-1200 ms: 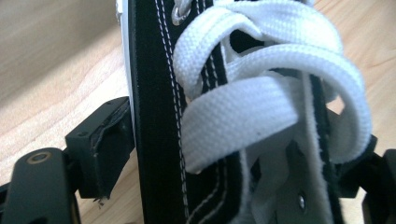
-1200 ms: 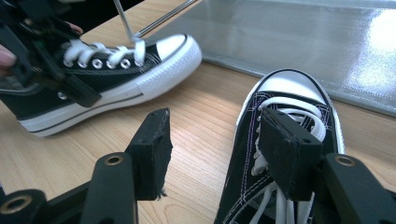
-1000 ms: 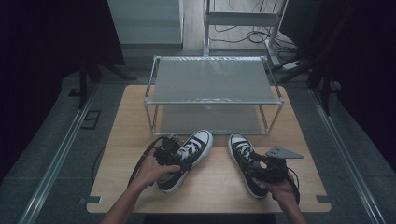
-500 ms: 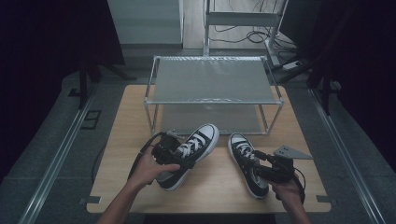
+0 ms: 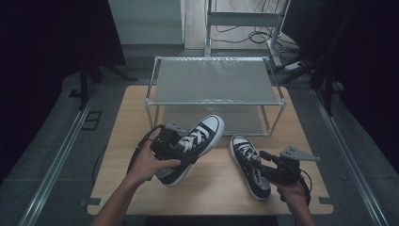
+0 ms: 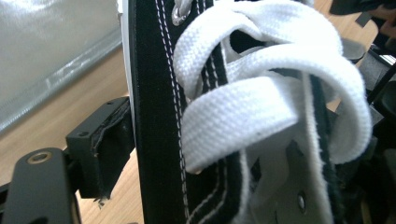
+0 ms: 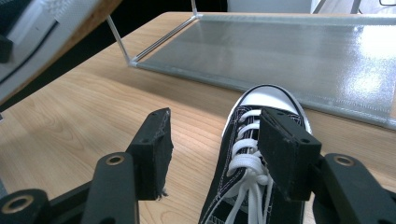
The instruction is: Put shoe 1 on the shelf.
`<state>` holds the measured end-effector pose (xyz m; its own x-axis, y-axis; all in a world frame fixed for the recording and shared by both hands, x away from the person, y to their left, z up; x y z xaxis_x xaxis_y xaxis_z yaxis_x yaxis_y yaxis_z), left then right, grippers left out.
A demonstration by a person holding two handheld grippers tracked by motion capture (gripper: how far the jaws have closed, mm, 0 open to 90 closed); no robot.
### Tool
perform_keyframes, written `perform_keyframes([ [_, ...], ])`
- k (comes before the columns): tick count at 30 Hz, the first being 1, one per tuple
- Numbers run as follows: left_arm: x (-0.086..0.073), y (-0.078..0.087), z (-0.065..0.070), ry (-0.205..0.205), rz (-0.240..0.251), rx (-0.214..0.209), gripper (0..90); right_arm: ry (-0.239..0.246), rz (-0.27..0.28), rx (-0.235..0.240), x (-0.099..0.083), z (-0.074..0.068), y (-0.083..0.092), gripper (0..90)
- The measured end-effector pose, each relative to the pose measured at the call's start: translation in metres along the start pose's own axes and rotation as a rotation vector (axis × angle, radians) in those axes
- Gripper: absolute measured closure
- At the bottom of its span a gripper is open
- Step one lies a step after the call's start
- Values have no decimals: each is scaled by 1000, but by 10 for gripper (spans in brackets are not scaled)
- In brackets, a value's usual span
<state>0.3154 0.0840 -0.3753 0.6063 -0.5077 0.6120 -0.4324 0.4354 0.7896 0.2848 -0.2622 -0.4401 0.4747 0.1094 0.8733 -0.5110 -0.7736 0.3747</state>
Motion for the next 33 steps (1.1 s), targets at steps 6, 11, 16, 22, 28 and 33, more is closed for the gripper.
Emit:
perform_keyframes([
  [6,13,5,2,-11,13,-3,167,-3,0,0,0,1,2,447],
  [11,23,6,4,-24,18,-9,167,-10,2,-5,-1,3,1,445],
  [16,35,9,4,-31,18,0,167,-11,1,-7,-1,4,1,444],
  [22,53,11,0,-14,26,3,167,-9,-2,-11,-1,4,0,439],
  [28,80,11,-9,18,24,-6,167,-13,1,-15,-1,4,0,433],
  [33,99,9,-15,45,9,-2,166,-9,0,-10,-1,4,1,430],
])
Point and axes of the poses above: each handheld gripper's, and its own axes: y roughly backward along the jaws, x roughly out of its top, z roughly to its right, the point moved 2 cm from there along -y, roughly forward along the jaws, and after that the axes turned 12 degrees about x, right-handed, at the moved point
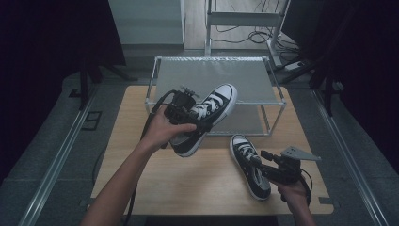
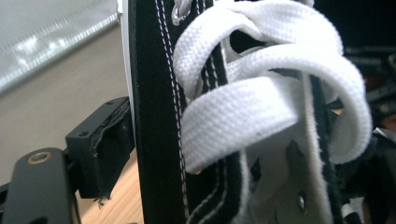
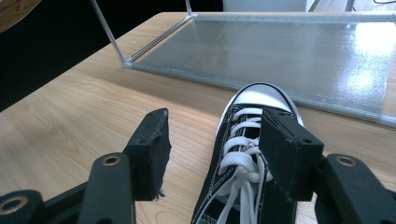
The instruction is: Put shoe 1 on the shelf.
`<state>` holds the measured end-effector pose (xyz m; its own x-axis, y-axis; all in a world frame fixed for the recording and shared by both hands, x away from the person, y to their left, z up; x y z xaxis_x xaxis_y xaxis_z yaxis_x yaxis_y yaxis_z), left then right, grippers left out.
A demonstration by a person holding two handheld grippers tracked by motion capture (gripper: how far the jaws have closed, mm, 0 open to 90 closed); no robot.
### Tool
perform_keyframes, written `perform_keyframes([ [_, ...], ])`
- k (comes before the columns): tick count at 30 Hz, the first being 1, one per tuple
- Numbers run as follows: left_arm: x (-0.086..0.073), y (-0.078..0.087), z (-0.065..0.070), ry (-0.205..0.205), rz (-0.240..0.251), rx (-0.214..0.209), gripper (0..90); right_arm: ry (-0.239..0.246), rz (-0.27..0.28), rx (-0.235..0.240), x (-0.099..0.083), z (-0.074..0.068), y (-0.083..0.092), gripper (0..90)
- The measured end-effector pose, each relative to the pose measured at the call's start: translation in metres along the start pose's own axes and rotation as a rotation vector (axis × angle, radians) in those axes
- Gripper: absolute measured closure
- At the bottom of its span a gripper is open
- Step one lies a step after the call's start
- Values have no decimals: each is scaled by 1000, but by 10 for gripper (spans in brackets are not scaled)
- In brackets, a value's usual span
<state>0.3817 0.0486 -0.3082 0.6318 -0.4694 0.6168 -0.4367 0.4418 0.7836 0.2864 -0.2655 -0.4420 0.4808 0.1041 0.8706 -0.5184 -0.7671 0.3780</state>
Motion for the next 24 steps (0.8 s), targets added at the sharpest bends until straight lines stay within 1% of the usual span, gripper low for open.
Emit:
perform_keyframes([
  [5,21,-1,-4,20,-11,27,166,4,1,2,0,-1,0,429],
  [7,30,-3,-6,35,-16,31,166,2,4,2,1,-1,0,429],
  [9,41,-5,-9,56,-18,50,166,2,7,3,1,-1,1,429],
  [10,41,-5,-9,56,-18,50,166,2,7,3,1,-1,1,429],
  [12,49,-6,-11,67,-18,72,166,1,12,5,2,-2,2,429],
  [14,55,-8,-13,78,-20,76,166,-1,13,6,2,-2,3,428],
  [16,63,-11,-17,102,-11,90,166,-1,18,6,2,-2,3,428],
  [18,71,-14,-21,124,-23,102,166,-1,20,7,3,-4,4,428],
  [21,82,-16,-26,136,-45,120,166,2,19,8,3,-4,5,428],
  [22,85,-18,-28,150,-47,123,166,1,19,8,3,-4,5,428],
  [24,91,-21,-32,169,-56,145,166,-1,19,8,3,-4,5,428],
])
Point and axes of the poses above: each handheld gripper's, and its own axes: y roughly backward along the jaws, x roughly out of its top, z roughly to its right, the point moved 2 cm from there along -y, roughly forward along the jaws, and after that the axes turned 12 degrees about x, right-handed, at the moved point
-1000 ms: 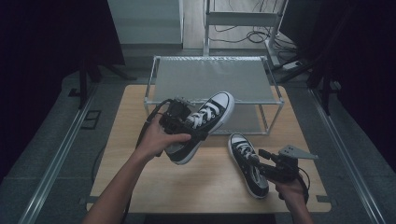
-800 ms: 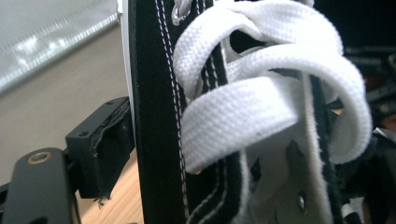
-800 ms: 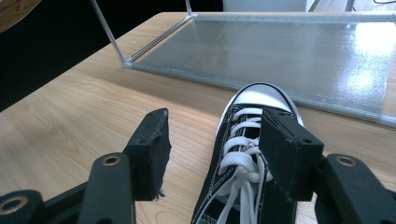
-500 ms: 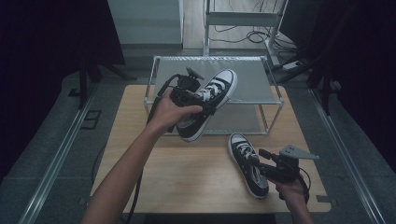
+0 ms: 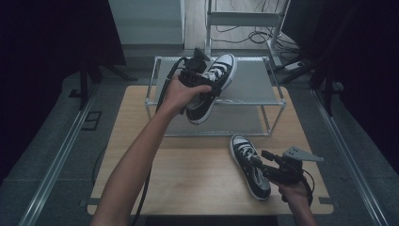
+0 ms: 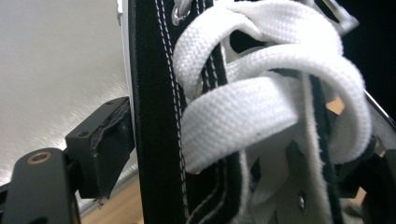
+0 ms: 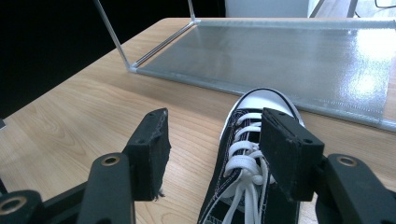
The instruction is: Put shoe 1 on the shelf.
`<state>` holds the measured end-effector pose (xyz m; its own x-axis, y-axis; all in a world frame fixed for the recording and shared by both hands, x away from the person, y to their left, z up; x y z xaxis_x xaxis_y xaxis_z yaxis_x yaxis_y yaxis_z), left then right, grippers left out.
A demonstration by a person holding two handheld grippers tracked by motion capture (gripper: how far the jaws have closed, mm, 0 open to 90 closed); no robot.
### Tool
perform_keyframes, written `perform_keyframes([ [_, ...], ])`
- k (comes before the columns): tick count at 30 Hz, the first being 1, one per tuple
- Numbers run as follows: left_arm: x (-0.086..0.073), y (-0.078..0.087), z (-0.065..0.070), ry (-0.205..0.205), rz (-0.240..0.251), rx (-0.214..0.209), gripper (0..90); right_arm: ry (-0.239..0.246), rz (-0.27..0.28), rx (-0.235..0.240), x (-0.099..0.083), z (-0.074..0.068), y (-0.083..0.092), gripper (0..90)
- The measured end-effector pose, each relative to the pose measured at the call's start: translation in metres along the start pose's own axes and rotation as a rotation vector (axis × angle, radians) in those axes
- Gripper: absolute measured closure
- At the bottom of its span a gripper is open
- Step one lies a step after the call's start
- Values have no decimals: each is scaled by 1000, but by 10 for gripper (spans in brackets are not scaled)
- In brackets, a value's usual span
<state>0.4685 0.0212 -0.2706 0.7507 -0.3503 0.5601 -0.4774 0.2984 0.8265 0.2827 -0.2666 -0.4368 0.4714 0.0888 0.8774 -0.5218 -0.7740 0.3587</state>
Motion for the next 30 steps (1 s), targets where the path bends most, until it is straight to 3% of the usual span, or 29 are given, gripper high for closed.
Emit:
perform_keyframes([
  [5,8,-8,-3,33,10,48,166,0,-7,5,-1,0,-1,427],
  [8,12,-14,-6,65,-5,47,166,-1,-5,9,0,-1,-1,427],
  [20,38,-31,-13,170,-53,115,165,5,4,11,2,-1,2,427],
  [26,49,-43,-19,217,-93,185,165,4,22,9,4,-2,7,427],
  [30,56,-47,-21,251,-104,206,164,5,20,11,4,-2,7,427],
])
Point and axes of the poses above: each handheld gripper's, and its own axes: y roughly backward along the jaws, x roughly out of its top, z roughly to its right, the point moved 2 cm from there along -y, roughly forward along the jaws, and after that the axes turned 12 degrees about x, right-handed, at the moved point
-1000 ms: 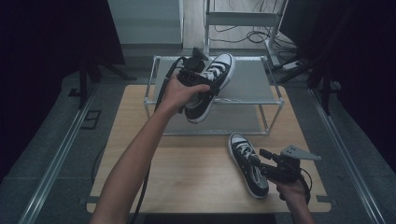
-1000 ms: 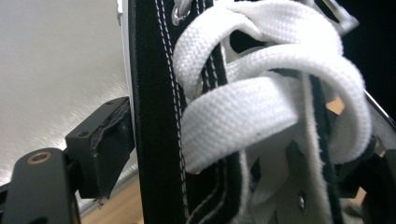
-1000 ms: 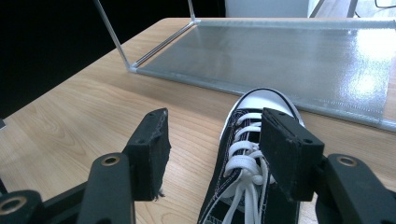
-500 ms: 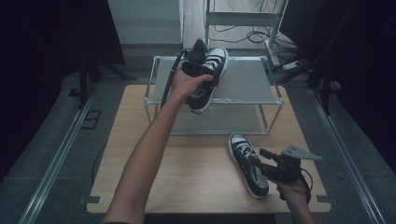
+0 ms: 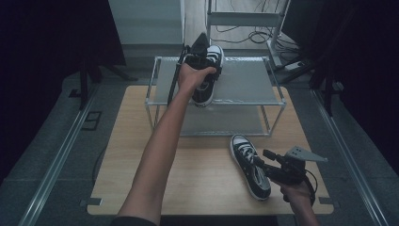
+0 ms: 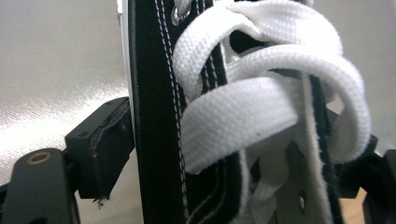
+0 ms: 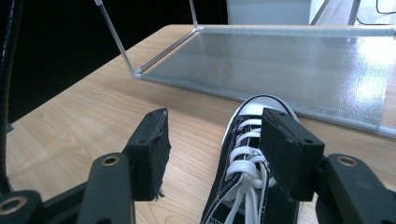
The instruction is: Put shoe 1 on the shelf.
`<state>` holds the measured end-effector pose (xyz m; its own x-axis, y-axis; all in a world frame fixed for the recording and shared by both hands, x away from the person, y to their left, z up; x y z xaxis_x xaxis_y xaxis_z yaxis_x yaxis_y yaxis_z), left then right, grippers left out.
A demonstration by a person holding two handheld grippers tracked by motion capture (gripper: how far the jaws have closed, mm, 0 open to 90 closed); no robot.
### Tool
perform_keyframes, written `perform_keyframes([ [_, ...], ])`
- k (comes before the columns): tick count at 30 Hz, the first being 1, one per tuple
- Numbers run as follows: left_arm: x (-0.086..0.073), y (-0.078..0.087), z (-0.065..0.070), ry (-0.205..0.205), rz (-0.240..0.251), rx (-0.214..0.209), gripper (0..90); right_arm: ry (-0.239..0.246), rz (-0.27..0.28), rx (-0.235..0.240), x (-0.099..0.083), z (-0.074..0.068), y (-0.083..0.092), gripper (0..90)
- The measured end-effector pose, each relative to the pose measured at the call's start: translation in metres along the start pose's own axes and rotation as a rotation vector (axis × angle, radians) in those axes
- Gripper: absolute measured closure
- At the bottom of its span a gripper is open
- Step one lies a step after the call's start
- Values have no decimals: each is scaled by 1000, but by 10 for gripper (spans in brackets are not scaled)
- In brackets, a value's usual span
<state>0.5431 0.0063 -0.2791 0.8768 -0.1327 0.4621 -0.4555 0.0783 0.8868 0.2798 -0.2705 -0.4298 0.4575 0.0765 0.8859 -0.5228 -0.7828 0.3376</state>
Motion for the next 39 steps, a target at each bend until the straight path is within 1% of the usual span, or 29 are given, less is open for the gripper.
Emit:
perform_keyframes([
  [6,10,-7,0,36,-23,19,163,-2,13,-1,2,1,4,429],
  [8,13,-11,1,43,-30,52,163,-1,18,0,2,0,5,430],
  [9,14,-12,1,48,-36,62,162,-1,19,-1,2,0,6,430],
  [13,20,-17,-2,82,-51,69,161,-4,17,3,2,0,6,429],
  [16,22,-23,-5,95,-61,74,161,-2,11,8,1,-1,4,429],
  [18,22,-26,-5,97,-68,90,160,-3,7,13,1,-1,3,429],
  [20,22,-28,-6,104,-75,88,159,-5,-1,20,0,0,2,430],
  [23,22,-29,-7,115,-78,85,157,-8,-8,19,-1,1,0,430],
  [27,22,-31,-11,156,-86,93,156,-7,-10,18,-2,0,-1,429],
  [33,22,-32,-12,159,-94,92,154,-12,-15,30,-2,0,-1,428],
  [35,23,-34,-12,163,-101,96,153,-10,-17,26,-2,1,-2,427],
  [39,23,-37,-13,162,-114,89,153,-9,-17,25,-3,1,-2,426],
])
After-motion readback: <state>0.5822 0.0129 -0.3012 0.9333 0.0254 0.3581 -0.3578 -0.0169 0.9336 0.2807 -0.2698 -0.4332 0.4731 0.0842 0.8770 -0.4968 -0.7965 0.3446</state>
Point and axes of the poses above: each handheld gripper's, and its own axes: y roughly backward along the jaws, x roughly out of its top, z roughly to its right, the point moved 2 cm from there along -y, roughly forward along the jaws, and after that the axes turned 12 degrees about x, right-handed, at the moved point
